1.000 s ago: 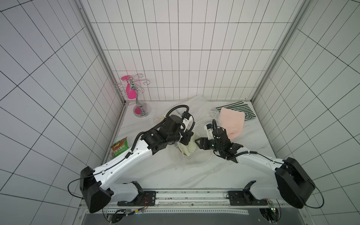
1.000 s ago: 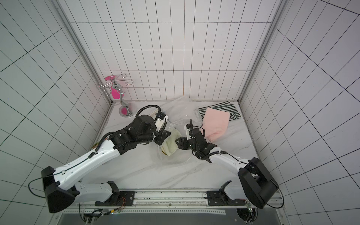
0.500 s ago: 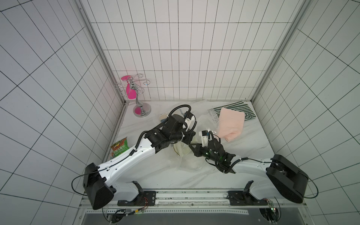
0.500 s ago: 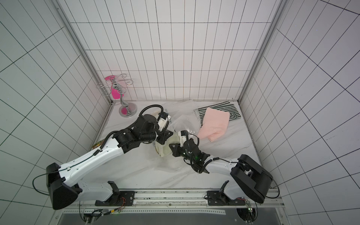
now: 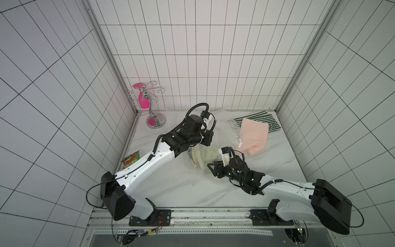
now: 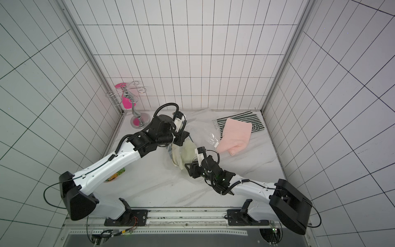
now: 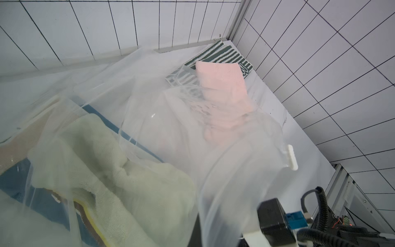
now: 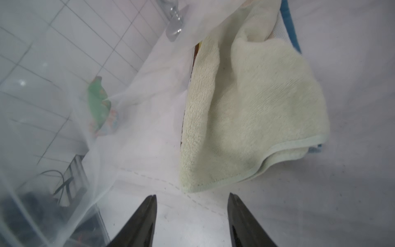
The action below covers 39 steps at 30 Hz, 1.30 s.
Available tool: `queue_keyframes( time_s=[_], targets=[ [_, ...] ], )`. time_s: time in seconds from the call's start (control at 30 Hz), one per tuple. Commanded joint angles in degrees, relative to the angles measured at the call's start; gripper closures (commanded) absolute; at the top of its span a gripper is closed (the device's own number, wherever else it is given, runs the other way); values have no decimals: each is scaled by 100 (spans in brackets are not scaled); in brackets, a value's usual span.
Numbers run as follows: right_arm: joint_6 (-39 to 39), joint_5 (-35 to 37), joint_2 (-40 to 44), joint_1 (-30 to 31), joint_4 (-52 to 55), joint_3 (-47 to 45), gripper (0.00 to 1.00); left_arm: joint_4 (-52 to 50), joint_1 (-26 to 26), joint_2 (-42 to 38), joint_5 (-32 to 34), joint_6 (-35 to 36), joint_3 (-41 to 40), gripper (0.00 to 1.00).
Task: Place the folded towel into the vacuum bag
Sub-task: Adjust the towel in the vacuum bag.
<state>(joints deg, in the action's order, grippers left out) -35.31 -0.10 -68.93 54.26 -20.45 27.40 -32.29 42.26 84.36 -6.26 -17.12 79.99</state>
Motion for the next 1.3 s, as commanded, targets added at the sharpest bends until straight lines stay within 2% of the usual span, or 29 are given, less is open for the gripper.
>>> queue_keyframes(
  time_s=[0.0, 0.07, 0.17, 0.2, 0.23, 0.43, 0.57, 0.67, 0.93, 1.13, 1.27],
  targets=[
    [456, 509, 509, 137, 919, 1, 49, 181, -7, 159, -85, -43, 115, 100],
    [625, 720, 784, 151, 1104, 45, 62, 161, 16, 175, -178, -26, 175, 100],
    [936, 652, 662, 152, 1403, 449, 92, -4, 126, 176, -252, 112, 317, 100],
    [999, 617, 496, 154, 1360, 568, 98, -58, 186, 165, -254, 155, 361, 100],
    [1078, 590, 279, 155, 1180, 653, 100, -111, 249, 162, -245, 191, 402, 100],
    [1368, 587, -1169, -126, -778, 1131, 100, -463, 566, -3, -268, 260, 536, 100],
    [928, 40, -2120, -782, -1987, 1478, 100, -589, 678, -178, -227, 245, 512, 100],
    [773, -271, -2756, -944, -2711, 1723, 100, -646, 702, -218, -175, 248, 466, 100],
    [326, -881, -4287, -947, -2723, 2885, 99, -472, 696, -97, -9, 333, 508, 100],
    [-86, -1318, -4874, -780, -1722, 3543, 97, -445, 696, 45, 28, 424, 497, 100],
    [-651, -1580, -5276, -706, -1218, 3557, 97, -429, 687, 96, 126, 484, 439, 100]
  ],
)
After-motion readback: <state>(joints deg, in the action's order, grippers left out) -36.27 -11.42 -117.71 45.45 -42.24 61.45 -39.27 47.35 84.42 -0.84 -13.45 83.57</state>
